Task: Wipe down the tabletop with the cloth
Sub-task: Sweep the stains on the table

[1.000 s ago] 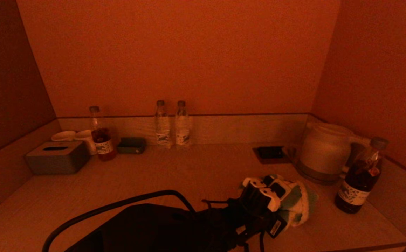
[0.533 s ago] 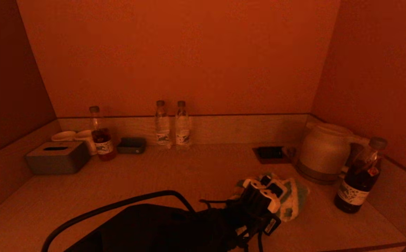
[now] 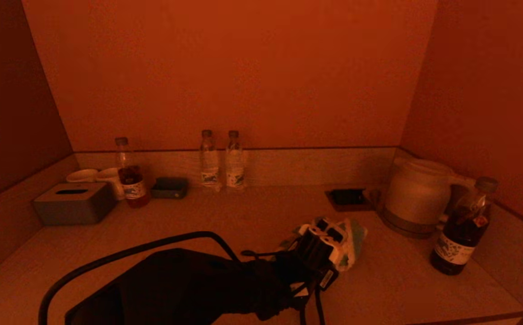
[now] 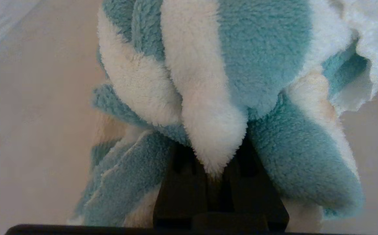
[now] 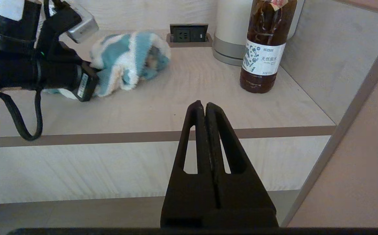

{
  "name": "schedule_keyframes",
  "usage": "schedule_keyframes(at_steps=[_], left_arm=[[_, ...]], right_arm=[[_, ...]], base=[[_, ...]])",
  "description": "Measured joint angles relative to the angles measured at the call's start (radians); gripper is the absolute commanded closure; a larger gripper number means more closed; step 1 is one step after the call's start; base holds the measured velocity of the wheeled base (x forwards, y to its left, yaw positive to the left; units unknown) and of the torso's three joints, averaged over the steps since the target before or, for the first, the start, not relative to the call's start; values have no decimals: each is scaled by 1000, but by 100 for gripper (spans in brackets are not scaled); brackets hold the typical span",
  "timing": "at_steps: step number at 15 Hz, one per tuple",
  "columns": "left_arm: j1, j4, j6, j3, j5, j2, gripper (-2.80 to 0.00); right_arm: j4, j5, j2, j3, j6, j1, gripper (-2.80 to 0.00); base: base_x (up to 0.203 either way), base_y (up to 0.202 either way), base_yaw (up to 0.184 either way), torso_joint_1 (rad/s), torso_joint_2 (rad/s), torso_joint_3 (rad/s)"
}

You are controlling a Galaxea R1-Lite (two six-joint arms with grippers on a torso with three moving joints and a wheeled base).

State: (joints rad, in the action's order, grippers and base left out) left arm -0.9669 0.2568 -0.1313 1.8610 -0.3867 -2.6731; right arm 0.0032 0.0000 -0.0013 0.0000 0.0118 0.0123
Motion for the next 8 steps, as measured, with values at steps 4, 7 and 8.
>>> schedule_keyframes(at_steps=[4,7,8], left_arm=[[29,-1,-15,-50,-58,29,0],[53,-1,-33,-97,-120,54,0],[62,-1,-35,-110,-126,62,0]], right_arm=[[0,0,0,0,0,0,0],[0,0,0,0,0,0,0],[0,0,0,0,0,0,0]], base=[[0,0,0,0,0,0],[0,0,0,0,0,0],[0,0,0,0,0,0]])
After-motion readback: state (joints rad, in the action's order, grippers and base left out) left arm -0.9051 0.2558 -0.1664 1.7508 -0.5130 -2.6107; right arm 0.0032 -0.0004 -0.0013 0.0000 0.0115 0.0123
